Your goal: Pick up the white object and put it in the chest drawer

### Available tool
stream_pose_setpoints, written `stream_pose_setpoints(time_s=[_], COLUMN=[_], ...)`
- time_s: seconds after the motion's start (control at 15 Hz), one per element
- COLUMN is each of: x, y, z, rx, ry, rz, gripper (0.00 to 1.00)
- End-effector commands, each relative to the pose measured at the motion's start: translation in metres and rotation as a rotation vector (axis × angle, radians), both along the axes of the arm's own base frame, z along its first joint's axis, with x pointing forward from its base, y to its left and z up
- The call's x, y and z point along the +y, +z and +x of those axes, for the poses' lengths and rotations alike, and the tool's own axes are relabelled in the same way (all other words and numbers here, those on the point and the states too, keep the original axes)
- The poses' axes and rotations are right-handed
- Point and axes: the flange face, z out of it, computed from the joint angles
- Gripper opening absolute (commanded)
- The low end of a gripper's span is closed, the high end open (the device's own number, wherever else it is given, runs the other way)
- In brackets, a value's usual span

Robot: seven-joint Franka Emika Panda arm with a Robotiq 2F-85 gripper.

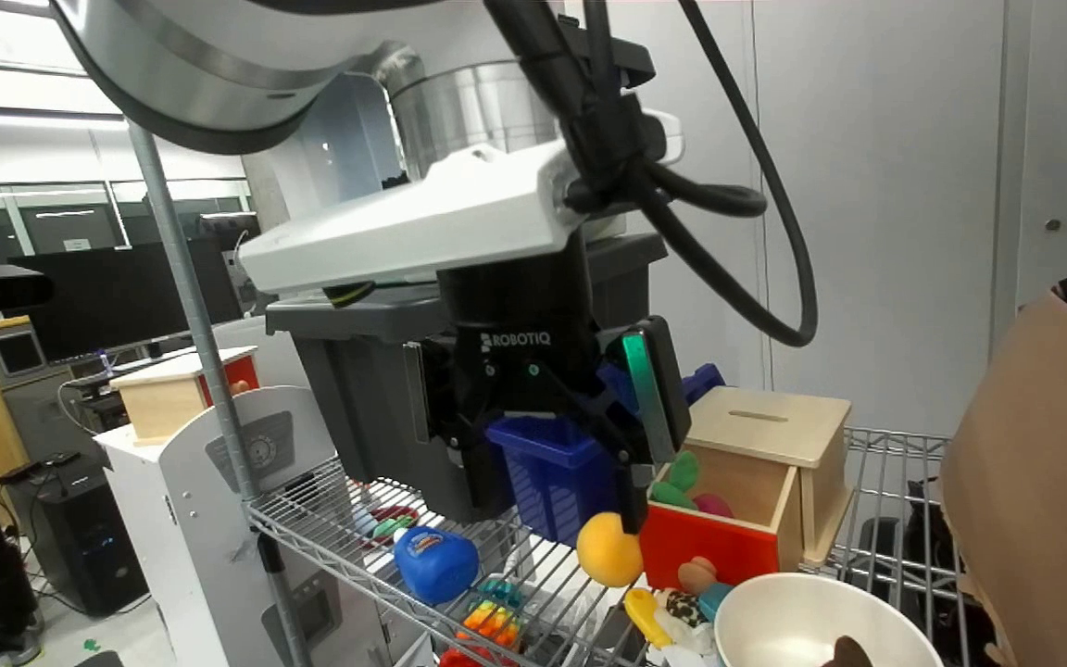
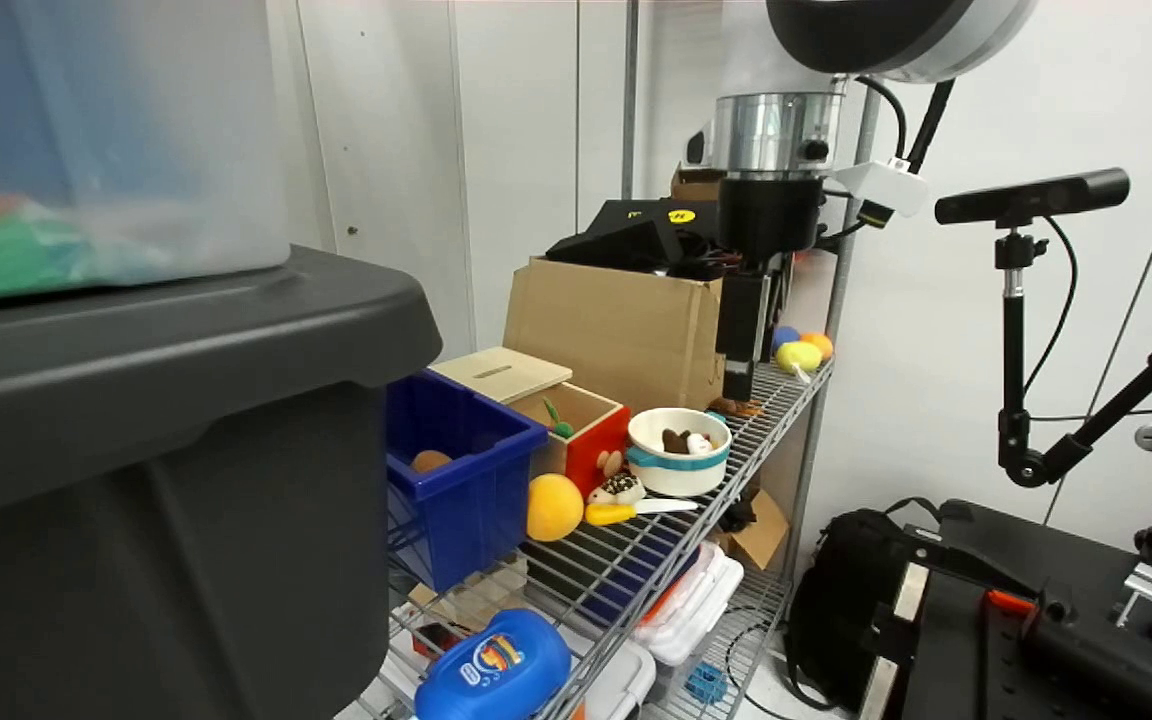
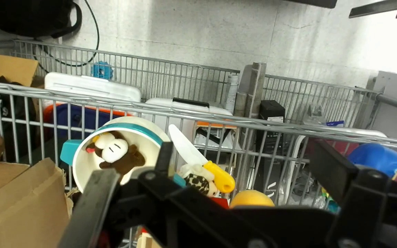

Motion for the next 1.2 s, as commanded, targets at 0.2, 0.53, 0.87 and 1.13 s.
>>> stream_pose_setpoints(time_s=[0.2, 0.53, 0.87, 1.13], x=[-0.003, 0.001, 0.008, 0.016], y=[-0.02, -0.033, -0.043, -0.055], z=[0.014, 0.024, 0.041, 0.057], rx=[0.03, 0.053, 0.047, 0.05], ry=[0.056, 0.091, 0.137, 0.171], rz=[0.005, -0.017, -0.037, -0.042], gripper=[1.0, 1.0, 1.0, 1.0])
